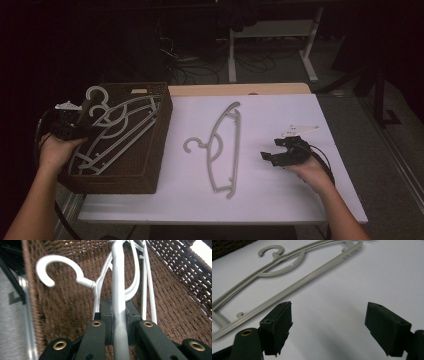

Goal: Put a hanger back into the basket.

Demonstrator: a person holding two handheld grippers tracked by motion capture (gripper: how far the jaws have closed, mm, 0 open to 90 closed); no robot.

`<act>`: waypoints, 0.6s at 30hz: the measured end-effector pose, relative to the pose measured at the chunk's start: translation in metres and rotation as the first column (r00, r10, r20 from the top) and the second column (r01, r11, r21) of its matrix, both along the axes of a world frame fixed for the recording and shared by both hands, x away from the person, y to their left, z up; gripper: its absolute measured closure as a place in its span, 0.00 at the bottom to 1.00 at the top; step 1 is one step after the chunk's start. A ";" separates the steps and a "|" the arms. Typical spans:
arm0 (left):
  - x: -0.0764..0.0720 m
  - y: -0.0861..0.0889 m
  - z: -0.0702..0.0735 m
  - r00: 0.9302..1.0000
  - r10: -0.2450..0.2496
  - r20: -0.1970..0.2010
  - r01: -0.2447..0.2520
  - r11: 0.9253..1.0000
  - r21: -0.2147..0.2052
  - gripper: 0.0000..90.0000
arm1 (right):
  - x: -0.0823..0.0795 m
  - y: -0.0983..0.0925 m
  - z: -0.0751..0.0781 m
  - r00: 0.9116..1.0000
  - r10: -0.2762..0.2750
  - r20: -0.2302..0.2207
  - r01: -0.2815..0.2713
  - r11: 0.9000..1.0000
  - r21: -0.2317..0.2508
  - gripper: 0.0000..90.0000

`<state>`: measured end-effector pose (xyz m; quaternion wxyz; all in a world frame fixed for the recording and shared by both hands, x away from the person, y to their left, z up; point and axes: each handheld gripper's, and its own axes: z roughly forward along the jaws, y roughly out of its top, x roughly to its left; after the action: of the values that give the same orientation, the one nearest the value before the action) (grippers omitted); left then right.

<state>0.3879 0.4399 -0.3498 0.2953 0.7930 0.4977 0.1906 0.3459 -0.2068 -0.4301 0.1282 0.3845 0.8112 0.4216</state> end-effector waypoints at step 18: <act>-0.003 -0.017 0.015 0.997 -0.027 0.068 0.033 0.994 -0.100 0.40 | 0.000 0.000 0.001 1.000 0.003 0.002 -0.003 1.000 -0.001 0.23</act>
<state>0.3853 0.4231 -0.3346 0.3542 0.7776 0.4846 0.1872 0.3462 -0.2065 -0.4295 0.1284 0.3827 0.8119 0.4218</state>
